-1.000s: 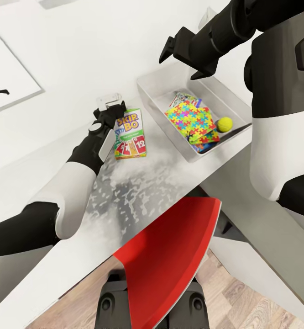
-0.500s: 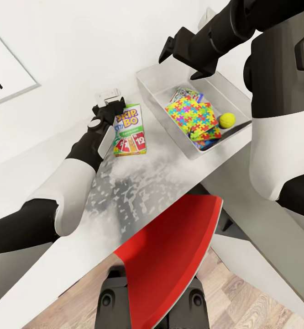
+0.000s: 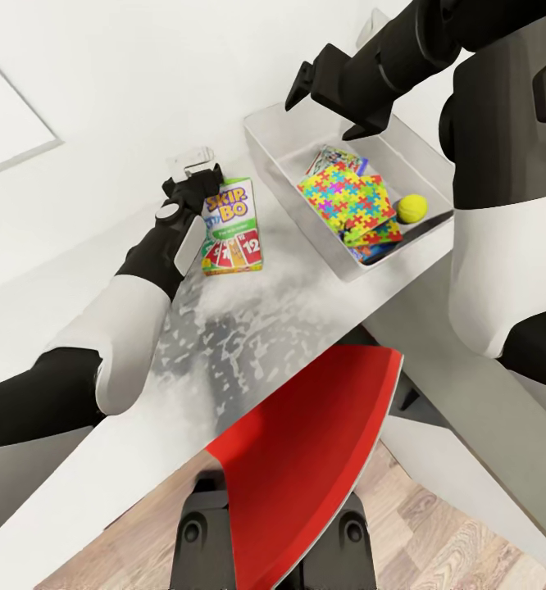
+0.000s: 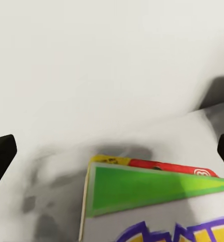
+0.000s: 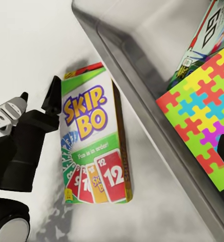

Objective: Put all the toys in the child's room - the three board games (two on the bed and one on the table), the two jigsaw puzzles on the table, and the tennis ball on the table - inside the toy box on the table in the child's room.

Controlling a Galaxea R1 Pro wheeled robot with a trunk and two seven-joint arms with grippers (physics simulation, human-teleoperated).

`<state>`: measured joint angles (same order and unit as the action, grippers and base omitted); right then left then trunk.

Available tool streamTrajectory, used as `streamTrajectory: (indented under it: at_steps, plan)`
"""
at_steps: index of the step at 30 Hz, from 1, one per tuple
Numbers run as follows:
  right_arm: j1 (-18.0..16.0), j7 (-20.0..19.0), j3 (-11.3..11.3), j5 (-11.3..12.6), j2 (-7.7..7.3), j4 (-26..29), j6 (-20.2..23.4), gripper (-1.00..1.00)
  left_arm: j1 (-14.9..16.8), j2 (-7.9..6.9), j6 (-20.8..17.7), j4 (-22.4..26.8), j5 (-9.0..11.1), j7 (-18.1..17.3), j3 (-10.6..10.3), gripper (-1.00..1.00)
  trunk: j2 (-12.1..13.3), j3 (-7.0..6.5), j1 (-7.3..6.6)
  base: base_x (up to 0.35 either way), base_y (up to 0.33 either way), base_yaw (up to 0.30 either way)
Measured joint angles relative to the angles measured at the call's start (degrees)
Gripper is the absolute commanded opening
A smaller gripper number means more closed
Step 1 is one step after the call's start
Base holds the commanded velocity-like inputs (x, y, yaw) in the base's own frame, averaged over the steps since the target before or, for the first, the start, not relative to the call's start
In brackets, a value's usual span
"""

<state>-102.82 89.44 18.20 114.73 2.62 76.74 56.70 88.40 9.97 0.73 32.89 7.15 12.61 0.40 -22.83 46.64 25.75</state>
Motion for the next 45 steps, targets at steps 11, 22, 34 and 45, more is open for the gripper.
streamTrajectory:
  at_steps: [11,22,34,45]
  plan:
    - [-0.64,0.0,0.08,0.0,0.09,-0.5,0.07,1.0,1.61,0.0,0.02,-0.03,0.02,2.44,0.01,1.0,0.0,1.04,0.0,0.0,0.0,0.0]
    - [-0.68,0.0,0.09,-0.01,0.19,-0.6,0.02,1.0,3.15,0.0,-2.12,-0.11,0.21,2.56,0.07,1.0,0.0,2.09,0.0,0.0,0.0,0.0]
    - [-0.67,-0.01,0.09,-0.01,0.25,-0.67,0.04,1.0,4.43,0.0,-5.59,-0.2,0.61,2.53,0.05,1.0,0.0,3.22,0.0,0.0,0.0,0.0]
    - [-0.66,-0.01,0.09,-0.01,0.25,-1.13,0.12,1.0,7.73,0.0,-7.32,-0.2,0.89,2.6,0.07,1.0,0.0,4.26,0.0,0.0,0.0,0.0]
